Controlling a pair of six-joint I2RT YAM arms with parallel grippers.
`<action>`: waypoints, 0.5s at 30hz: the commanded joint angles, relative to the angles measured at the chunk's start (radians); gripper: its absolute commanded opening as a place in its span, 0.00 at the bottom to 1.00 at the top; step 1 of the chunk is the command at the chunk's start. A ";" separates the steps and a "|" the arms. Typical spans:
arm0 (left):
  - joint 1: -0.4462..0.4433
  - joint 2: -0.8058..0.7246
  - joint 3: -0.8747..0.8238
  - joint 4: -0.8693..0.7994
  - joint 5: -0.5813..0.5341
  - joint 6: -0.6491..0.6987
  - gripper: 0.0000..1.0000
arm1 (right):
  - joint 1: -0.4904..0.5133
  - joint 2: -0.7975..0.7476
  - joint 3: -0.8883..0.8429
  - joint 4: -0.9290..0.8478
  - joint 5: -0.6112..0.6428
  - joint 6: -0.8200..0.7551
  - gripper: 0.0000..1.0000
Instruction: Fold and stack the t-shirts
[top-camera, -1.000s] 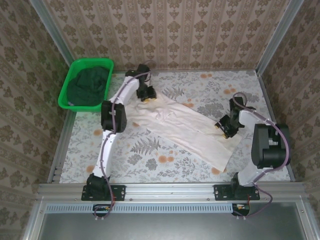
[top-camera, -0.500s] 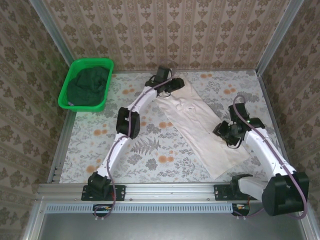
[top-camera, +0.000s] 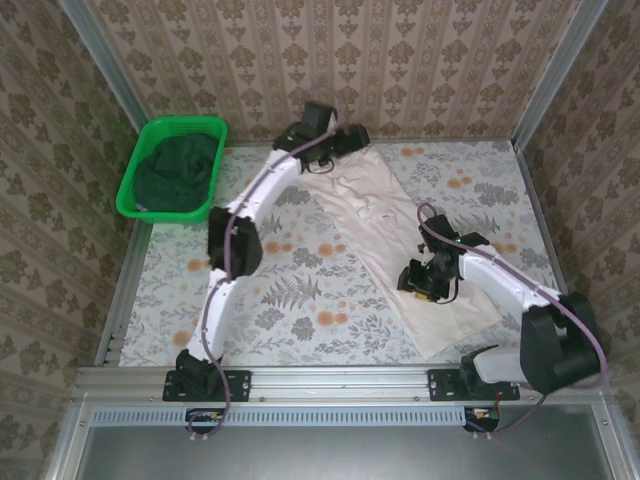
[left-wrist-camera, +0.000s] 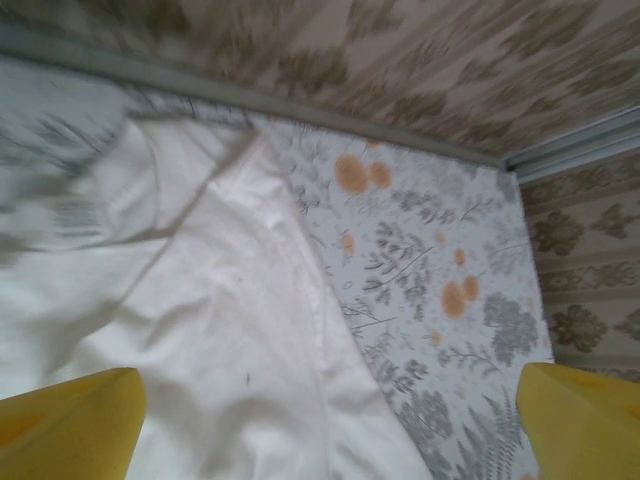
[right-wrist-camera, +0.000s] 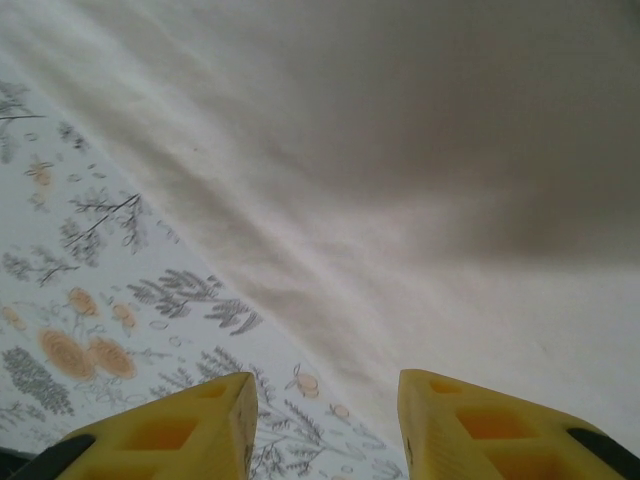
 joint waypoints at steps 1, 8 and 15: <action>0.004 -0.251 -0.218 -0.187 -0.169 0.091 0.96 | 0.006 0.117 0.002 0.096 -0.033 0.034 0.42; 0.046 -0.586 -0.820 -0.249 -0.160 0.080 0.91 | 0.065 0.275 0.038 0.188 -0.005 0.191 0.39; 0.150 -0.744 -1.120 -0.232 -0.053 0.153 0.91 | 0.352 0.362 0.083 0.314 0.104 0.648 0.40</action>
